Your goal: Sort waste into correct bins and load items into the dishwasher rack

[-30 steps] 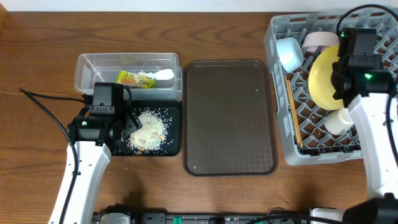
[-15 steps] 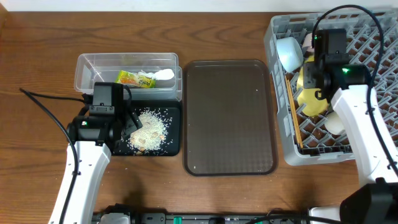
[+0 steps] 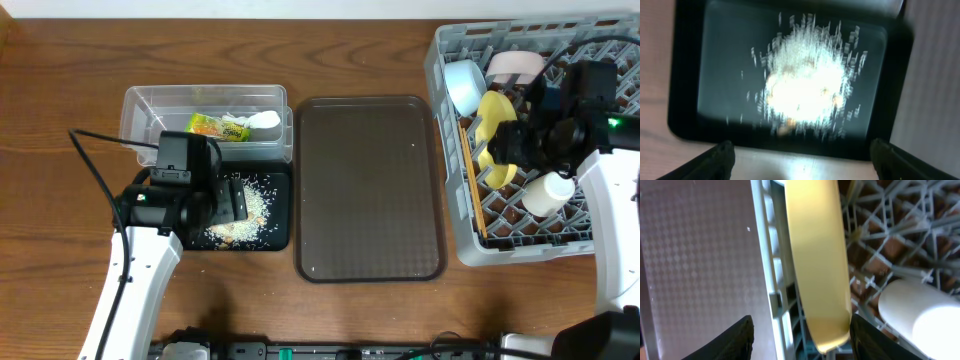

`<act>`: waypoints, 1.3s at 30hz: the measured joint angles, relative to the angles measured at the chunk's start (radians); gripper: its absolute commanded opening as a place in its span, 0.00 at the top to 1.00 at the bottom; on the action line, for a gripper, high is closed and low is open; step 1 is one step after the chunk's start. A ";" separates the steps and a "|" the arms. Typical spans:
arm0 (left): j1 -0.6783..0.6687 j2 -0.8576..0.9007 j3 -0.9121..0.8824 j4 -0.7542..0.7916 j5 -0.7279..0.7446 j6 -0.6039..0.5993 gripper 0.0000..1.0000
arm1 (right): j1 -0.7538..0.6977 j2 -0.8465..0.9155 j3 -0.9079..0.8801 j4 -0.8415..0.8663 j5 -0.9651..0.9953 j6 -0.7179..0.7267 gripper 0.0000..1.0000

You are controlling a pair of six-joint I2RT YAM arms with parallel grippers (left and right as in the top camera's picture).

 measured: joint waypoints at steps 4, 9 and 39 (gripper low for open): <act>0.000 -0.015 0.000 -0.058 0.013 0.015 0.12 | -0.004 0.000 0.000 -0.060 0.023 0.012 0.39; 0.000 -0.172 -0.006 -0.061 0.044 0.031 0.12 | -0.005 -0.023 -0.014 -0.090 0.064 0.024 0.38; 0.000 -0.634 -0.140 -0.011 0.071 0.045 0.02 | -0.006 -0.922 -0.531 0.073 0.087 0.031 0.01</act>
